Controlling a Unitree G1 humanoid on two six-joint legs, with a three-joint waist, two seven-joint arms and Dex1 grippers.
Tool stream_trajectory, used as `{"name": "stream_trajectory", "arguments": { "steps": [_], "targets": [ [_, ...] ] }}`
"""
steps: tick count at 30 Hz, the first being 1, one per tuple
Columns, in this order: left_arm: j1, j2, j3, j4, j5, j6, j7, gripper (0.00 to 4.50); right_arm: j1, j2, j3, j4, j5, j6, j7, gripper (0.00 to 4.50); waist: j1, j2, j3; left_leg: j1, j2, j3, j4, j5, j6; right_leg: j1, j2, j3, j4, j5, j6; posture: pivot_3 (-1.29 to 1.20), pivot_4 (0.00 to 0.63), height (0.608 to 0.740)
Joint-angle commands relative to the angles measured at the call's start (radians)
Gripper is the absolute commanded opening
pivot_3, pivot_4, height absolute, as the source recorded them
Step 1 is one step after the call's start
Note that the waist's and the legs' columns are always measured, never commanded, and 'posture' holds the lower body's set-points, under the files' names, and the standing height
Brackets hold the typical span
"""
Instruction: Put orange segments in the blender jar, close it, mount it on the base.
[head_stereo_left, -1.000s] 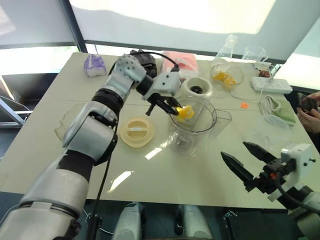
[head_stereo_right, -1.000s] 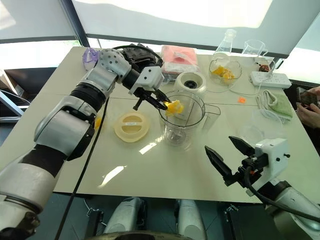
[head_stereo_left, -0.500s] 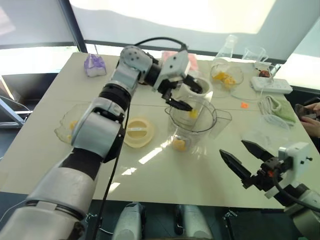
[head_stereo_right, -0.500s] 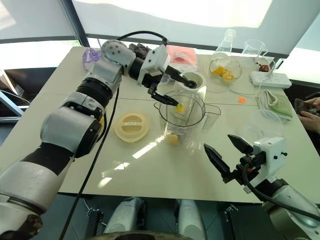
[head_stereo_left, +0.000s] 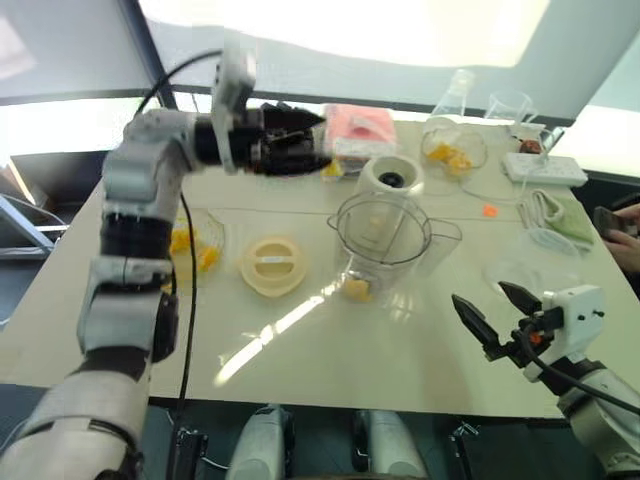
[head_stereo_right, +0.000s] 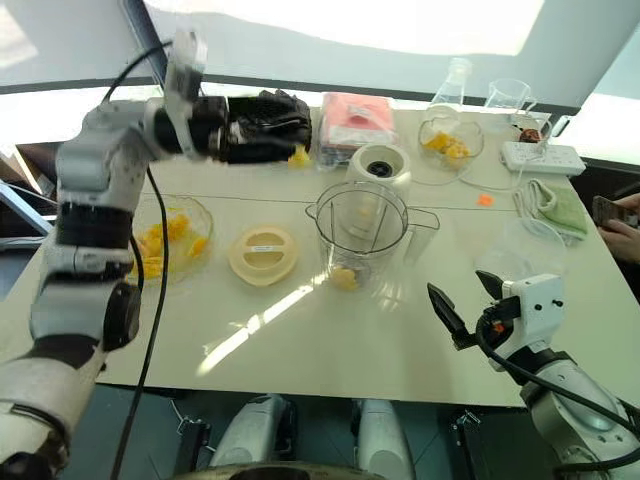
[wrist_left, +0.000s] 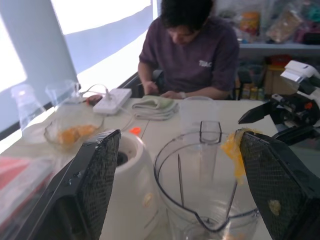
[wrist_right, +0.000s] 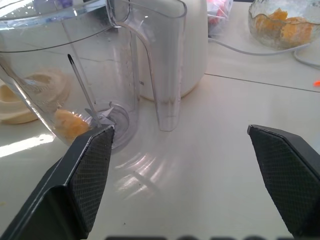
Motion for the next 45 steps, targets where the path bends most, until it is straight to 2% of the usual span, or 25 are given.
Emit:
{"name": "stream_trajectory", "arguments": {
  "steps": [1,5,9,14,17,20,25,30,33,34,41,43,45],
  "targets": [
    [0.054,0.017,0.052,-0.237,-0.097,0.139,0.116,3.82,-0.024,0.015,-0.067,0.043,-0.011,-0.042,0.009,4.5,-0.002,0.0,0.0,0.0,0.0,0.0,0.0,0.0,0.0,0.001,0.0,0.001,-0.001,0.0,0.0,0.0,0.15,0.74],
    [0.202,0.057,0.053,-0.405,-0.171,0.225,0.149,3.82,-0.034,0.033,-0.106,0.109,-0.129,-0.103,-0.04,4.5,-0.006,0.001,-0.001,0.005,-0.001,0.001,0.0,0.0,0.0,0.006,0.0,0.003,-0.003,0.0,0.0,0.0,0.15,0.74],
    [0.344,0.101,0.026,-0.509,-0.2,0.226,0.153,3.82,-0.022,0.039,-0.151,0.137,-0.186,-0.118,-0.058,4.5,-0.007,0.001,0.0,0.008,-0.001,0.002,-0.001,0.0,0.0,0.006,0.001,0.004,-0.001,-0.001,0.0,0.0,0.15,0.74],
    [0.424,0.084,0.0,-0.522,-0.176,0.164,0.197,3.82,-0.014,0.043,-0.202,0.172,-0.224,-0.13,-0.063,4.5,-0.004,0.002,0.0,0.011,0.0,0.001,-0.001,0.0,-0.001,0.009,0.001,0.004,0.0,-0.001,-0.001,0.0,0.15,0.74],
    [0.421,0.063,-0.014,-0.485,-0.163,0.119,0.219,3.82,-0.024,0.052,-0.203,0.177,-0.231,-0.123,-0.066,4.5,-0.005,0.002,0.0,0.012,-0.001,0.002,-0.001,0.0,-0.001,0.01,0.001,0.004,-0.001,-0.001,-0.001,0.0,0.15,0.74],
    [0.351,0.043,-0.046,-0.413,-0.135,0.051,0.206,3.82,-0.037,0.07,-0.185,0.16,-0.234,-0.122,-0.071,4.5,-0.005,0.001,0.0,0.012,-0.001,0.002,-0.001,0.0,-0.001,0.009,0.001,0.004,-0.001,-0.001,-0.001,0.0,0.15,0.74],
    [0.044,-0.041,-0.189,-0.038,0.062,-0.263,0.108,3.82,-0.07,0.134,-0.137,0.145,-0.258,-0.144,-0.099,4.5,-0.001,0.002,-0.001,0.011,-0.004,0.001,-0.001,0.001,-0.001,0.01,0.001,0.004,-0.003,0.0,-0.001,0.0,0.15,0.74],
    [-0.143,-0.095,-0.296,0.276,0.195,-0.533,-0.054,3.82,-0.081,0.192,-0.116,0.129,-0.284,-0.171,-0.127,4.5,-0.009,0.003,-0.001,0.01,-0.005,0.004,-0.003,-0.001,0.001,0.008,0.001,0.006,-0.005,-0.001,0.0,0.0,0.15,0.74],
    [-0.211,-0.111,-0.36,0.443,0.274,-0.685,-0.161,2.99,-0.071,0.229,-0.113,0.107,-0.297,-0.189,-0.146,4.5,-0.006,0.003,0.0,0.009,-0.005,0.004,-0.005,-0.001,0.002,0.006,0.002,0.006,-0.005,-0.001,0.0,0.0,0.15,0.74],
    [-0.236,-0.12,-0.371,0.499,0.299,-0.743,-0.171,2.53,-0.064,0.244,-0.114,0.095,-0.298,-0.195,-0.153,4.5,-0.006,0.004,0.0,0.009,-0.005,0.003,-0.005,-0.001,0.002,0.006,0.003,0.006,-0.005,-0.002,0.0,0.0,0.15,0.74],
    [-0.395,-0.188,-0.359,0.739,0.387,-0.976,-0.163,2.53,-0.025,0.316,-0.098,0.039,-0.315,-0.222,-0.178,4.5,-0.004,0.003,0.0,0.001,-0.004,0.001,-0.002,-0.001,0.002,0.002,0.001,0.004,-0.005,-0.002,-0.001,0.0,0.15,0.74],
    [-0.424,-0.203,-0.337,0.778,0.379,-0.98,-0.167,2.53,-0.024,0.327,-0.089,0.036,-0.318,-0.228,-0.181,4.5,-0.004,0.003,0.0,-0.001,-0.003,0.001,-0.002,-0.001,0.002,0.001,0.001,0.004,-0.006,-0.002,0.0,0.0,0.15,0.74],
    [-0.453,-0.225,-0.296,0.808,0.342,-0.9,-0.166,2.53,-0.025,0.331,-0.084,0.038,-0.324,-0.236,-0.183,4.5,-0.004,0.003,0.0,-0.002,-0.004,0.001,-0.002,-0.001,0.002,0.0,0.001,0.004,-0.006,-0.002,0.0,0.0,0.15,0.74]
  ]
}}
